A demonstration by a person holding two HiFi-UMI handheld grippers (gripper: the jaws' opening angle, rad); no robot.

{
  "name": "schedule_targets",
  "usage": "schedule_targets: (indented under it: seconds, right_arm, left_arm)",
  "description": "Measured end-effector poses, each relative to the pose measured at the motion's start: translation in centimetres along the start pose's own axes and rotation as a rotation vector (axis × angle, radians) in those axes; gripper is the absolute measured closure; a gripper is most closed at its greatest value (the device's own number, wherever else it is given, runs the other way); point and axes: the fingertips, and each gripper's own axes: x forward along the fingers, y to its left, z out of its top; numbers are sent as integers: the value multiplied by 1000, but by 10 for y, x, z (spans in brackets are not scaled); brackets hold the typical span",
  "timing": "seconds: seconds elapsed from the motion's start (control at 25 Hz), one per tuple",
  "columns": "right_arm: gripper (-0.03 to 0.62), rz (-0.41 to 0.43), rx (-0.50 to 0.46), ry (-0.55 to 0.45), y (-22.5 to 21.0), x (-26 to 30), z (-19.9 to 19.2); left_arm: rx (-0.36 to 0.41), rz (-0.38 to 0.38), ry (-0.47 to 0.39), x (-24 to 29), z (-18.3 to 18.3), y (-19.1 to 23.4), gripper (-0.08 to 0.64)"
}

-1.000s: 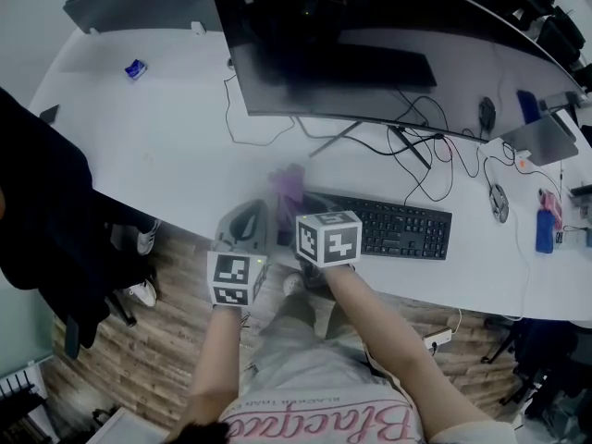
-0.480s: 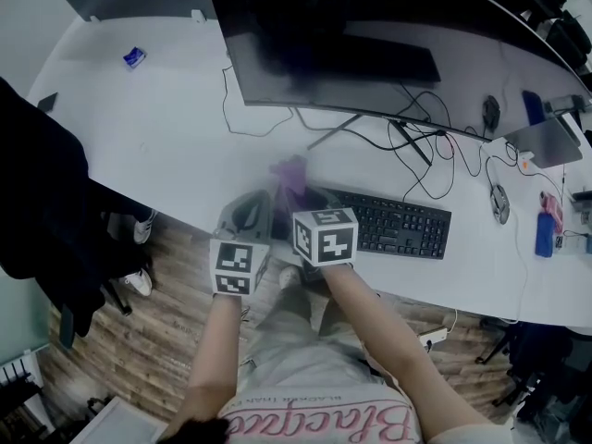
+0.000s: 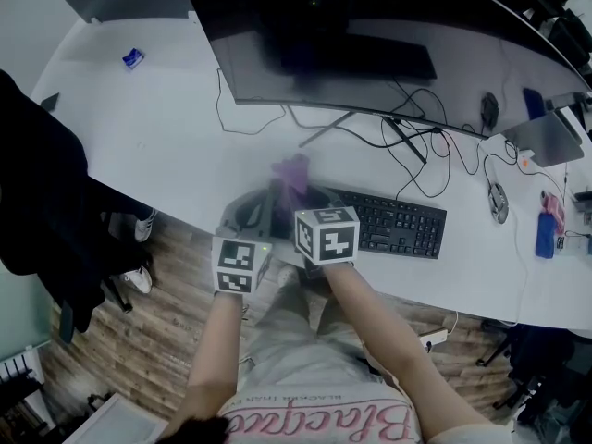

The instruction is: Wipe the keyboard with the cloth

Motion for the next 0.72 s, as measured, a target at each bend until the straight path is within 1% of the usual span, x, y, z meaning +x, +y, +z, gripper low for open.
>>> schedule_targets:
  seconds: [0.72]
  right_arm:
    - [505, -9, 1, 3, -44, -32, -5]
  left_arm:
    - [18, -6, 24, 15, 4, -51, 552]
